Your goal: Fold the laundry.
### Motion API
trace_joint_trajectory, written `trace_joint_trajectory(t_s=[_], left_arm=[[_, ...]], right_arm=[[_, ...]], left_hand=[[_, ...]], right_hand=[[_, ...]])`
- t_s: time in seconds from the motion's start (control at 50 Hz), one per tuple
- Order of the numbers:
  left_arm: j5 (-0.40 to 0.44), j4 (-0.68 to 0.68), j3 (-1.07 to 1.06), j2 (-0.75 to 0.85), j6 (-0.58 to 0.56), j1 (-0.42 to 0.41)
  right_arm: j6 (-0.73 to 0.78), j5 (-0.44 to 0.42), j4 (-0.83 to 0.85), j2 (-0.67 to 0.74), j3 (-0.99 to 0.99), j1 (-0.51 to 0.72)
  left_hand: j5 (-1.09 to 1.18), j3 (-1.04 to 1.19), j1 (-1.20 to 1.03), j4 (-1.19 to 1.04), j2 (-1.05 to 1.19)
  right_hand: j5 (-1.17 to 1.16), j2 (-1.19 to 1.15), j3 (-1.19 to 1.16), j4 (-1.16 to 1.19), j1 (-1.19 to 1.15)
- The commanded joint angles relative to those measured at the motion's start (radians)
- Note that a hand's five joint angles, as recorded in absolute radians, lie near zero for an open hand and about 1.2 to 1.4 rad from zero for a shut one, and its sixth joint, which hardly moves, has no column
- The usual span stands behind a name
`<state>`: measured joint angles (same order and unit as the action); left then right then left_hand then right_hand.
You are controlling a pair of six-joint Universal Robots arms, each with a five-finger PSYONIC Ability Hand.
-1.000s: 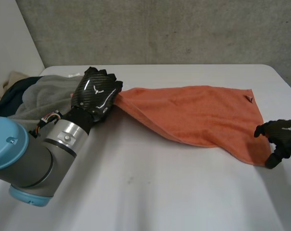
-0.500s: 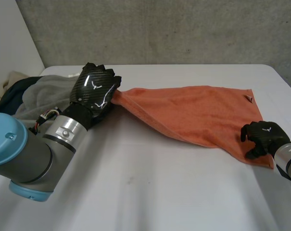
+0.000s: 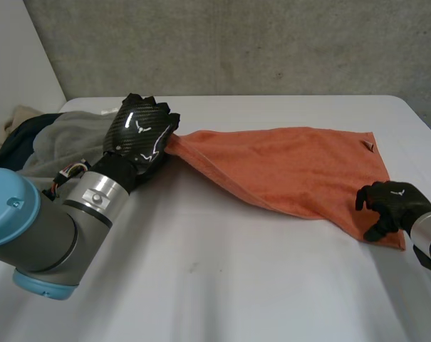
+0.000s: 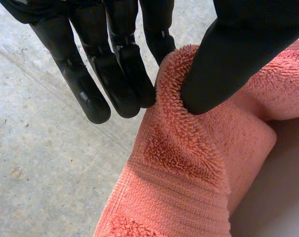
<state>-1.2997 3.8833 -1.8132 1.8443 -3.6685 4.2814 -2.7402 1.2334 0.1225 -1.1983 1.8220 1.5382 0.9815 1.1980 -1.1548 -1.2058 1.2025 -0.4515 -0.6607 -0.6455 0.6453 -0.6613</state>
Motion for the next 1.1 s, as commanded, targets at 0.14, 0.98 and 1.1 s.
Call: trace_joint_trajectory(t_s=[0.14,0.98,1.1], left_arm=[[0.000,0.001,0.000,0.001,0.001,-0.002],[0.003,-0.701,0.110,-0.289,0.064,0.040],[0.000,-0.772,0.127,-0.143,0.050,0.043]], right_arm=[[-0.035,0.005,0.081,0.078,-0.018,0.049],[0.577,0.146,-0.573,-0.334,-0.342,0.063],[0.609,0.144,-0.604,-0.281,-0.309,0.043]], left_hand=[[0.240,0.198,-0.242,-0.190,0.194],[0.240,0.198,-0.242,-0.190,0.194],[0.240,0.198,-0.242,-0.190,0.194]], right_hand=[[-0.137,-0.102,-0.118,0.118,-0.102],[-0.770,-0.736,-0.751,0.751,-0.735],[-0.770,-0.736,-0.751,0.751,-0.735]])
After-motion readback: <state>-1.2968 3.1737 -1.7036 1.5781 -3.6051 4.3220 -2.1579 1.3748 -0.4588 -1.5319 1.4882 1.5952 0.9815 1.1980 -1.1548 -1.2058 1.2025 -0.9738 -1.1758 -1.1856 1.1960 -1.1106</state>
